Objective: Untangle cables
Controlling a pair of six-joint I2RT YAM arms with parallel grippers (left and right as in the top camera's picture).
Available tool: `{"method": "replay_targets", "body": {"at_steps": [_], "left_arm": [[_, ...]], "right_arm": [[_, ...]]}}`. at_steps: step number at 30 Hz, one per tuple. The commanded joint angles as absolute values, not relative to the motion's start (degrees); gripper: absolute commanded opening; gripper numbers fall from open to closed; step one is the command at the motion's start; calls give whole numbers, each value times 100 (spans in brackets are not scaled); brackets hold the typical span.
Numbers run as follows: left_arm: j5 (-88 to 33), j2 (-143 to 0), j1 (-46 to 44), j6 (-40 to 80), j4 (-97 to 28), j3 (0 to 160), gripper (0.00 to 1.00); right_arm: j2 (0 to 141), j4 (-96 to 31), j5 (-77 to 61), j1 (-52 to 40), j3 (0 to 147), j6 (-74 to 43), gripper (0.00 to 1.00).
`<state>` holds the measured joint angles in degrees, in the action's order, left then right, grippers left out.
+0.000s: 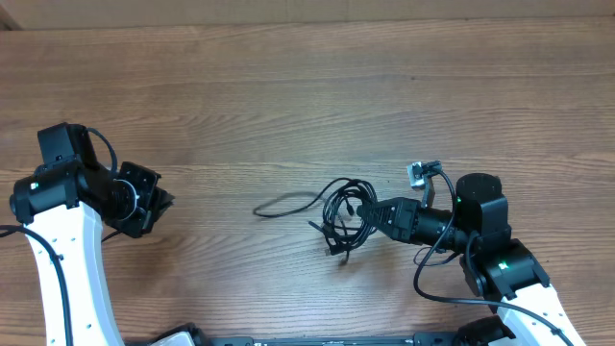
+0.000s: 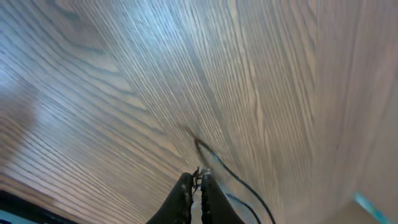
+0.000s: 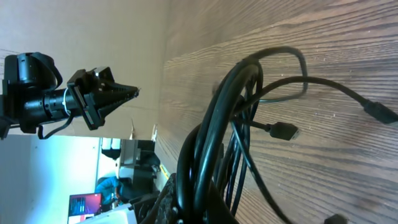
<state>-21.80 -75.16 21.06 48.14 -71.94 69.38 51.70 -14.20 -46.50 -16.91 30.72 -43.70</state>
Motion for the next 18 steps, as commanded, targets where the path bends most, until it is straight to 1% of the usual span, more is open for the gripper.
{"method": "replay_targets", "body": {"at_steps": [1,2,3,4,6,9,13,18], "left_arm": [[-2287,-7498,2145,5076,-7175,7035,36],[-2652,-7500,2134,5078,-7183,7035,70],[-3061,-7500,2117,5076,-7216,7032,97],[-3376,-7500,2088,5052,-7242,7030,100],[-3931,-7500,1949,4956,-7303,7026,100],[-4141,-7500,1551,4928,-7308,7024,99],[-4036,-7500,733,5142,-7260,7024,99],[-3096,-7505,-290,6342,-6973,7022,100]], "right_arm": [[5118,-1398,-4676,-1704,3199,-4366,4],[5118,-1402,-4672,-1704,3199,-4364,4],[5120,-1400,-4665,-1704,3199,-4364,4],[5120,-1402,-4650,-1704,3199,-4362,4],[5118,-1385,-4650,-1704,3199,-4362,4],[5118,-1382,-4628,-1704,3199,-4362,4],[5118,-1385,-4633,-1704,3199,-4364,4],[5118,-1385,-4633,-1704,3199,-4364,4]]}}
